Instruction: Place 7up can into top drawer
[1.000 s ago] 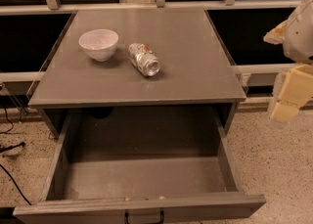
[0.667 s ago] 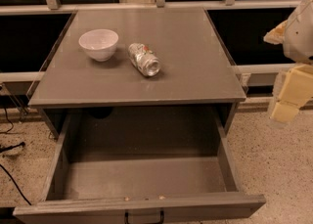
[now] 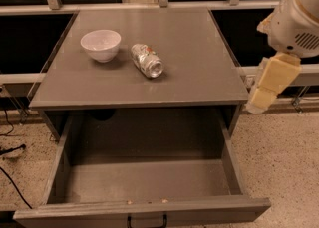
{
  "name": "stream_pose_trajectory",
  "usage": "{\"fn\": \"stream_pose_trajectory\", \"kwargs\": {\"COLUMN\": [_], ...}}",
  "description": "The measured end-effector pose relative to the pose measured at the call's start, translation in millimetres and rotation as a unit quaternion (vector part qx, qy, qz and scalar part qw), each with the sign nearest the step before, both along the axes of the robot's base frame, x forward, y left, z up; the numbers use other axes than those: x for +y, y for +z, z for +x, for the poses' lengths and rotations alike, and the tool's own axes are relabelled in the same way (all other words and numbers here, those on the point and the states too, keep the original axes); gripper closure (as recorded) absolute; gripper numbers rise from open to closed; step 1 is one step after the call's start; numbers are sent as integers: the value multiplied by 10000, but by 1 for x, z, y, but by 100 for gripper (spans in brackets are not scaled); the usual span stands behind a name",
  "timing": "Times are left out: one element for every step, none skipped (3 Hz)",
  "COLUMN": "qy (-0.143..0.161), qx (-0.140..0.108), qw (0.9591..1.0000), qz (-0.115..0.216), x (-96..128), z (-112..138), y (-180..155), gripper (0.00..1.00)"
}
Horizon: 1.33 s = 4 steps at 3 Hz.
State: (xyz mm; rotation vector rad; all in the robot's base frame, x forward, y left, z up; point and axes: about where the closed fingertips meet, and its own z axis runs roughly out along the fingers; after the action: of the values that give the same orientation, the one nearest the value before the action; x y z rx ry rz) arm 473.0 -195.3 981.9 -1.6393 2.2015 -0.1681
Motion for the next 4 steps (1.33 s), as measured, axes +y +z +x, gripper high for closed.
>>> {"fn": "stream_pose_trajectory", "kwargs": {"qy": [-374,-737,-1137,-1502], "qx": [-182,-167,3,82], "qw": [9988,9956,9882,9814], "qz": [252,547,1030,1194], "x": [22,42,81,83], "z": [51,85,109,109], "y": [-8,-16,-27,-27], "gripper": [0,0,0,0]}}
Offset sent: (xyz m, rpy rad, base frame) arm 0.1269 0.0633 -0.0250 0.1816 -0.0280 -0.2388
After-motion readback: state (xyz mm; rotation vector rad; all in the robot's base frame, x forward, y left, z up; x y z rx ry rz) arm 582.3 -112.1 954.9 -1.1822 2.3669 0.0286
